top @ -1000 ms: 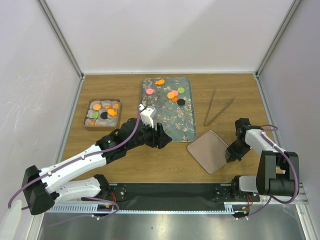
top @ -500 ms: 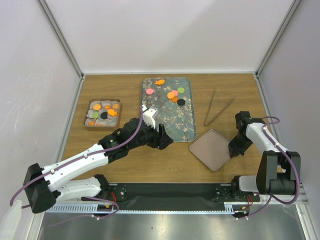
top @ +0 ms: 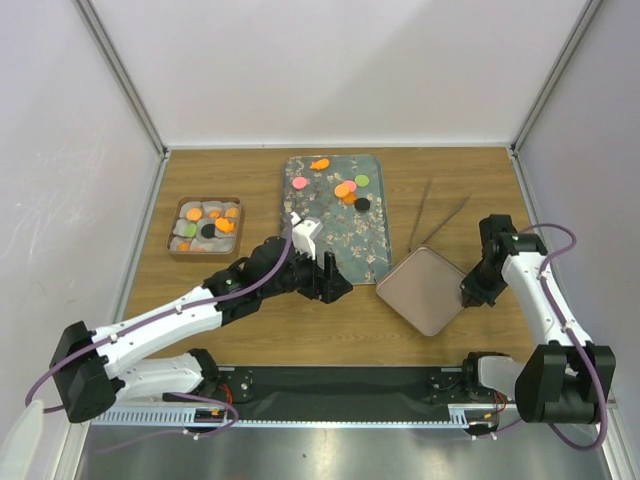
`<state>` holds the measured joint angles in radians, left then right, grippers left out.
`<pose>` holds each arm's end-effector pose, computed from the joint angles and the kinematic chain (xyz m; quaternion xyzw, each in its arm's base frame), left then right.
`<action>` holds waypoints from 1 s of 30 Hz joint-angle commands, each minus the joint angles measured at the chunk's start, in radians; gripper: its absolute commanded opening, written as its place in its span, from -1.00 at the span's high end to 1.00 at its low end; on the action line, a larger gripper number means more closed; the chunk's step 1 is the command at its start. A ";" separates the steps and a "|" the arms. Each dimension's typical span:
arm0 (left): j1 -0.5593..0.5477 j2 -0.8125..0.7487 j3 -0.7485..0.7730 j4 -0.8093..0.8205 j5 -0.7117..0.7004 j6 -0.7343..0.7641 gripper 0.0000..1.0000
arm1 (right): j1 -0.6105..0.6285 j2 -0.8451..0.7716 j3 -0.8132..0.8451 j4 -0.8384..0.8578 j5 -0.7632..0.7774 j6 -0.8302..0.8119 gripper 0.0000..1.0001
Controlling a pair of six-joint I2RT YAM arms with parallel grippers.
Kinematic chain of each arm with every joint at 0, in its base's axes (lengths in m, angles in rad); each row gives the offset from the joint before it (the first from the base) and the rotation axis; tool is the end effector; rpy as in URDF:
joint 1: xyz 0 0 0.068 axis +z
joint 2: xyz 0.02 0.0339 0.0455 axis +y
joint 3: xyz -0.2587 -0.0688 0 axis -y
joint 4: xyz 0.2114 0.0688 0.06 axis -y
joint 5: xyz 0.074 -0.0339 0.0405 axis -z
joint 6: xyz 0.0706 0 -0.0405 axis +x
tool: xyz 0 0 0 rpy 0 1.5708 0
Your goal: Pack the cookies
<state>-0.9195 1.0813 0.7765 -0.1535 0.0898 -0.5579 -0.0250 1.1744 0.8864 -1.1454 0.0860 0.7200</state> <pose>0.1450 -0.2006 0.2718 0.1759 0.8303 -0.3833 0.3643 0.1594 -0.0101 0.2066 0.3655 0.9273 -0.0170 0.0791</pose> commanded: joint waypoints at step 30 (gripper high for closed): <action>0.194 0.247 0.030 0.376 0.410 -0.158 -0.35 | 0.355 0.039 0.279 0.242 -0.269 -0.224 1.00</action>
<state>-0.7315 1.3468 0.7792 0.1516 0.4553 -0.6743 0.3195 1.2179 1.1046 -0.9569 -0.1734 0.5701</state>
